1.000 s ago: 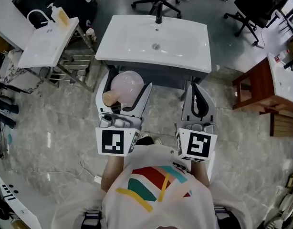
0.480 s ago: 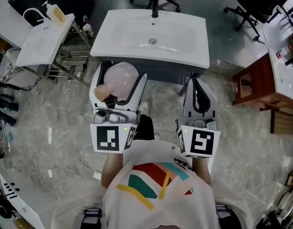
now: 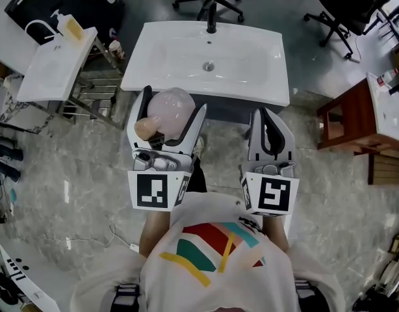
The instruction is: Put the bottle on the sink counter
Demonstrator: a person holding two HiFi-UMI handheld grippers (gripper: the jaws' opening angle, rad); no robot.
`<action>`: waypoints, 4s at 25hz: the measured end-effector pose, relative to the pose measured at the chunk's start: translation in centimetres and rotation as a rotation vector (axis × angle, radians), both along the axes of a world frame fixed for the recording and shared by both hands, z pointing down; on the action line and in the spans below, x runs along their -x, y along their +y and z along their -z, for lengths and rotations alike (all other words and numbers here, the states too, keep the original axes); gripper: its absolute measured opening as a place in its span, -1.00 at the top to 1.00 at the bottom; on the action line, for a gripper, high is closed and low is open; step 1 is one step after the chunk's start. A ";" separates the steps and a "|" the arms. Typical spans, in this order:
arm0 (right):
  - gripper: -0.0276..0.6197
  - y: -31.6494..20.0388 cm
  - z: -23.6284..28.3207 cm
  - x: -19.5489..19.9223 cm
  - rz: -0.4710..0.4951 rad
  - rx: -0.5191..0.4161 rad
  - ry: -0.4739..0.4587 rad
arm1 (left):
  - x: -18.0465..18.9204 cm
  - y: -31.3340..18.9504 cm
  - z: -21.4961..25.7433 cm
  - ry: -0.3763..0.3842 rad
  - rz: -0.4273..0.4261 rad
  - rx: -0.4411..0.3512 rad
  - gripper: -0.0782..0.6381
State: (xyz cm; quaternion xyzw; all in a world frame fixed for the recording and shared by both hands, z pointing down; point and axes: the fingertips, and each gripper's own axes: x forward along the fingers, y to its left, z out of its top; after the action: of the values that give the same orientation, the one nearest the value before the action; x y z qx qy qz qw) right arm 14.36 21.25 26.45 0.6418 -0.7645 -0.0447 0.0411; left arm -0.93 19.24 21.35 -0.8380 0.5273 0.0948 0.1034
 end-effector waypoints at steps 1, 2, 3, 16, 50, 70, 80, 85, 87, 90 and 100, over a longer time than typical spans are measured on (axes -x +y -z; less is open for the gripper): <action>0.88 -0.7 -0.2 0.3 0.006 0.004 0.007 | 0.2 -0.6 -0.2 -0.002 0.002 0.001 -0.32; 0.88 -1.3 -0.4 0.5 0.009 0.008 0.013 | 0.3 -1.2 -0.3 -0.007 0.003 0.001 -0.32; 0.88 -1.9 -0.6 0.8 0.011 0.013 0.017 | 0.4 -1.7 -0.4 -0.012 0.002 0.002 -0.33; 0.88 -11.1 -0.3 3.1 -0.043 0.045 0.042 | 2.6 -11.7 -0.3 -0.040 -0.037 0.011 -0.32; 0.88 -32.1 -1.0 6.1 -0.113 0.084 0.027 | 4.1 -32.9 -0.7 -0.003 -0.154 0.052 -0.32; 0.88 -34.9 2.5 2.9 0.033 0.001 0.012 | -0.9 -34.4 0.6 -0.032 -0.059 0.038 -0.33; 0.88 -34.5 2.7 1.9 0.044 -0.017 0.005 | -1.5 -34.3 0.3 -0.039 -0.035 0.049 -0.33; 0.88 -34.6 2.2 2.3 0.041 0.006 0.005 | -0.9 -34.4 -0.3 -0.045 -0.023 0.059 -0.33; 0.88 -34.7 2.1 2.6 0.047 0.005 0.005 | -0.7 -34.5 -0.3 -0.025 -0.015 0.064 -0.32; 0.88 -34.9 2.4 3.1 0.056 -0.018 0.003 | -0.2 -35.0 -0.9 -0.006 -0.006 0.089 -0.33; 0.88 -36.2 0.8 6.0 0.112 0.026 0.047 | 2.3 -37.4 -4.1 -0.025 0.053 0.147 -0.33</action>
State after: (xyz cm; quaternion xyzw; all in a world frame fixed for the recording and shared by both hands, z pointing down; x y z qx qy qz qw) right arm 8.37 -14.98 25.61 0.5961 -0.7986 -0.0522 0.0646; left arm -3.25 -18.16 25.46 -0.8301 0.5537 0.0424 0.0507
